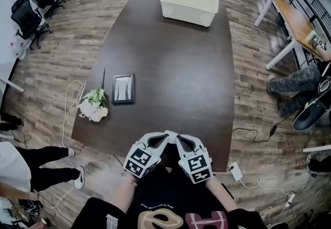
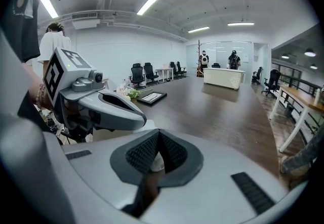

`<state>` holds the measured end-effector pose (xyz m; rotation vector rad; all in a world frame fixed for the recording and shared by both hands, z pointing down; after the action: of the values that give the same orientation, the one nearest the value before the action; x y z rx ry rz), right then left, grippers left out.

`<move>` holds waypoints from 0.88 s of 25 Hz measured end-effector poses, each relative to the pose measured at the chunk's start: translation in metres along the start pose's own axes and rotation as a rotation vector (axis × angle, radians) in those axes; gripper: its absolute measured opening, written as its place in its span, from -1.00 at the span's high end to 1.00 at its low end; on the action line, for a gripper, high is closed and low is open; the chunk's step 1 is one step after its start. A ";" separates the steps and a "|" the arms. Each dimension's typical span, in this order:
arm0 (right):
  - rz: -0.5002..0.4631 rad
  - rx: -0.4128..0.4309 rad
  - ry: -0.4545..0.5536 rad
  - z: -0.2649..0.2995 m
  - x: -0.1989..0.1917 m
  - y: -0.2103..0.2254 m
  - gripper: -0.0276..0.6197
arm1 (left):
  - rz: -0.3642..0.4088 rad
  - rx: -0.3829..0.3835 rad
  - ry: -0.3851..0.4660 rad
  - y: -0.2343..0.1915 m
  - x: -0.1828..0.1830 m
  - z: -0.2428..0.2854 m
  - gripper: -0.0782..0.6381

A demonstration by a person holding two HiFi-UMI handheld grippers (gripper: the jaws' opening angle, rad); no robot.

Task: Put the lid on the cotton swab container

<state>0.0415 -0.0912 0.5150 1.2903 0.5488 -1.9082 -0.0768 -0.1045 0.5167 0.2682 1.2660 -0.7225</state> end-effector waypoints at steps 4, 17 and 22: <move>-0.010 0.004 -0.004 0.000 0.000 -0.001 0.89 | 0.003 0.039 0.014 0.004 -0.001 -0.003 0.76; -0.055 0.118 -0.022 -0.005 -0.001 -0.026 0.89 | 0.025 0.096 0.042 0.013 -0.007 -0.011 0.76; -0.062 0.097 -0.048 -0.003 -0.001 -0.026 0.89 | 0.010 0.100 0.063 0.013 -0.009 -0.010 0.76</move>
<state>0.0231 -0.0721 0.5133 1.2985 0.4820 -2.0340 -0.0777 -0.0859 0.5190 0.3814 1.2894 -0.7755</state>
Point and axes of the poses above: the fingertips, and each gripper's own axes: z forward along the fingers, y to its right, x out of its top, the point moved 7 cm from there along -z, backward along the fingers, and after that the axes turned 10 degrees about y, right-handed, at the moved point
